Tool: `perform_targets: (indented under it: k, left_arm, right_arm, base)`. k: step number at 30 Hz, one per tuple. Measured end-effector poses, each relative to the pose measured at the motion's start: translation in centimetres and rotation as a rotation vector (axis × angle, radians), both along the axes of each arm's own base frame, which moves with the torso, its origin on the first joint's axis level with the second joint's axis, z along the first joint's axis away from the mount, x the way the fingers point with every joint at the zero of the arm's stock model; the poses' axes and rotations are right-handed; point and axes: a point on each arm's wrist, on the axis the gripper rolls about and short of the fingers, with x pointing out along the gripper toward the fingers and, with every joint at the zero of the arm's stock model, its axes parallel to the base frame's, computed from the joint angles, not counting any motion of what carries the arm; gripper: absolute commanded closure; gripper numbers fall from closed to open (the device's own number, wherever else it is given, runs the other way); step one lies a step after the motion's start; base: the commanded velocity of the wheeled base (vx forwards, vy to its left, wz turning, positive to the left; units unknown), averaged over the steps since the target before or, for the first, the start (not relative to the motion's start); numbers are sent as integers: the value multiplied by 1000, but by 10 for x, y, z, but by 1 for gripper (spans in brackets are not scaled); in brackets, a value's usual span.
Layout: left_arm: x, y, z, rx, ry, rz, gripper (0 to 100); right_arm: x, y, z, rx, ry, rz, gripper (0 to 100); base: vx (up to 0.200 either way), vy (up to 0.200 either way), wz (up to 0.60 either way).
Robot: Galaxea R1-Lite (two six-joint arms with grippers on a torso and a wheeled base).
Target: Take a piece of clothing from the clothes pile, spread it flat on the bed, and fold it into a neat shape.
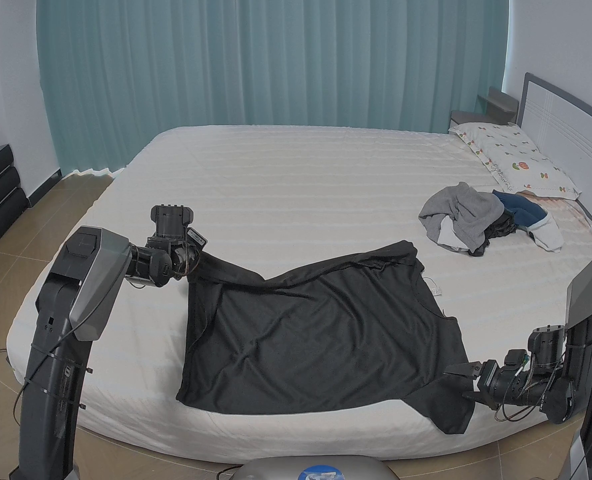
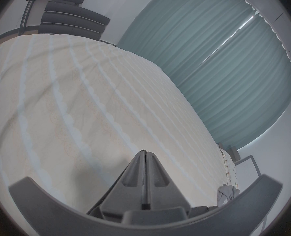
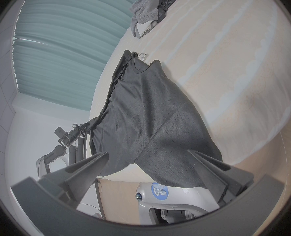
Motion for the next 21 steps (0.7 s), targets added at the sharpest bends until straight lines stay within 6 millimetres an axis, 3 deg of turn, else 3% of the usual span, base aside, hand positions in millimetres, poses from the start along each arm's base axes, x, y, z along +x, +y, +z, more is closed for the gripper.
perform_targets:
  k: [12,21]
  left_arm:
    - [5,15,-12,-10,15,38,0]
    - [-12,13,-10,-2,184,20,0]
  right_arm:
    - [0,0,0,0,2,0,0]
    - [0,0,0,0,2,0,0]
  base:
    - [0,0,0]
    - [0,0,0]
